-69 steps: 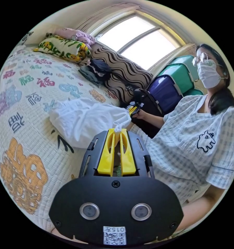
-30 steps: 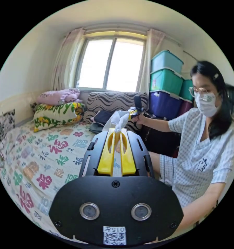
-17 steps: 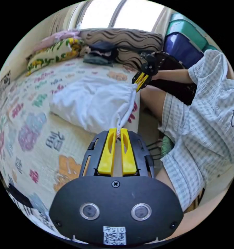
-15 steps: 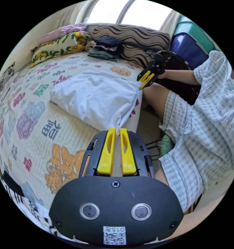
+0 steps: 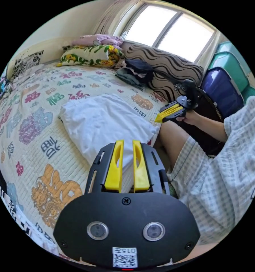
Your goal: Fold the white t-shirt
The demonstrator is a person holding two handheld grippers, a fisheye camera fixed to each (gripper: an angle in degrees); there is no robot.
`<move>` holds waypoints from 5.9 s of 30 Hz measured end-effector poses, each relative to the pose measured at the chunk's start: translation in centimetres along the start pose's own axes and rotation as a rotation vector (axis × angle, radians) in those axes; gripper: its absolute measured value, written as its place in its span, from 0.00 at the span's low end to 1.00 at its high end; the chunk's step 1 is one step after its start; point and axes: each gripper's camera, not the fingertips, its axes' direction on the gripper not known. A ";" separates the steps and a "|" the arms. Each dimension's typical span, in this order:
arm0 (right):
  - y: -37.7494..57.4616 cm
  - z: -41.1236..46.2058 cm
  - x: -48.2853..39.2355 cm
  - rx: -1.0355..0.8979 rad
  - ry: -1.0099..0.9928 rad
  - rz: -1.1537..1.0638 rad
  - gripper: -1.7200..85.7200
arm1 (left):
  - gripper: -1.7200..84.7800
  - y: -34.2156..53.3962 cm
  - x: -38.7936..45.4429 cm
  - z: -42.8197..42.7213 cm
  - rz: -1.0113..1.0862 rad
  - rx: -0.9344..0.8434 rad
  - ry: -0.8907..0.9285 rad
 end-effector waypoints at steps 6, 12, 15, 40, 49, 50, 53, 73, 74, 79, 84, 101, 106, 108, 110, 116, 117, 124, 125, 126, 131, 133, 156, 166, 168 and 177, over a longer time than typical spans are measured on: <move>0.5 5.6 4.5 -0.295 0.020 0.155 0.01 | 0.02 4.2 -5.6 3.2 -0.129 -0.199 -0.084; 4.0 0.4 11.1 -0.073 -0.200 0.396 0.01 | 0.01 4.8 -10.9 -2.1 -0.238 -0.062 -0.045; 2.3 -2.2 13.5 0.157 -0.274 0.387 0.01 | 0.02 1.5 -13.8 -3.5 -0.244 0.150 0.131; -5.7 10.8 19.0 0.013 -0.818 0.593 0.01 | 0.01 -0.4 -21.4 12.8 -0.620 -0.037 0.584; 2.2 7.4 22.7 -0.005 -0.577 0.870 0.01 | 0.01 9.5 -24.3 4.3 -0.749 -0.083 0.346; 3.8 5.9 22.6 0.014 -0.535 0.893 0.02 | 0.01 9.8 -23.7 3.5 -0.734 -0.085 0.324; 4.5 1.8 18.9 0.078 -0.497 0.706 0.02 | 0.03 8.8 -17.6 0.6 -0.500 -0.106 0.246; -7.2 9.1 -9.0 -0.435 0.372 -0.330 0.08 | 0.16 -1.4 12.8 5.6 -0.220 -0.241 -0.166; -7.5 8.9 -9.2 -0.436 0.365 -0.327 0.08 | 0.16 -1.7 14.2 5.5 -0.166 -0.248 -0.212; -8.5 8.7 -10.2 -0.427 0.378 -0.353 0.09 | 0.17 -4.3 22.5 9.1 0.211 -0.358 -0.406; -9.9 8.8 -10.3 -0.453 0.401 -0.348 0.08 | 0.13 -5.4 26.4 14.8 0.470 -0.431 -0.551; -12.7 0.6 -4.6 -0.511 -0.039 -0.246 0.02 | 0.02 -12.2 28.0 12.4 0.465 -0.509 -0.135; -17.1 -2.2 3.7 -0.443 -0.124 -0.132 0.02 | 0.02 -21.3 17.0 12.8 0.354 -0.487 -0.003; -19.7 -2.5 8.5 -0.478 -0.194 -0.098 0.02 | 0.02 -24.1 12.5 14.0 0.308 -0.492 0.091; -21.4 -2.0 12.4 -0.517 -0.251 -0.062 0.02 | 0.02 -26.4 7.8 15.7 0.257 -0.509 0.188; -24.6 1.7 24.7 -0.602 -0.394 0.110 0.03 | 0.02 -29.9 -6.4 21.1 0.014 -0.457 0.307; -24.9 2.0 26.4 -0.594 -0.389 0.129 0.03 | 0.02 -29.8 -8.5 22.0 -0.024 -0.452 0.309; -23.5 3.9 33.5 -0.562 -0.390 0.263 0.04 | 0.06 -26.8 -15.3 25.5 -0.124 -0.487 0.205; -22.6 3.7 34.3 -0.551 -0.368 0.284 0.05 | 0.06 -26.4 -15.6 25.3 -0.134 -0.492 0.160; -21.7 3.0 35.0 -0.516 -0.354 0.315 0.05 | 0.07 -25.6 -15.9 24.5 -0.145 -0.487 0.042; -17.3 -2.5 32.6 -0.174 -0.250 0.269 0.07 | 0.10 -21.9 -10.3 20.0 -0.007 -0.181 0.085; -16.0 -2.9 30.0 -0.078 -0.209 0.220 0.06 | 0.11 -19.9 -6.8 21.5 0.048 -0.122 0.051; 8.8 1.8 42.0 0.184 -0.541 0.690 0.19 | 0.23 3.2 -26.4 28.1 -0.623 0.132 0.409; 9.8 4.7 47.0 0.122 -0.692 0.654 0.18 | 0.20 0.3 -29.1 35.5 -0.573 0.051 0.563; 10.6 5.3 48.2 0.129 -0.744 0.639 0.17 | 0.19 0.1 -29.0 36.3 -0.582 0.058 0.587; 10.3 8.4 49.0 0.108 -0.906 0.553 0.07 | 0.11 -3.9 -26.4 40.2 -0.560 -0.088 0.658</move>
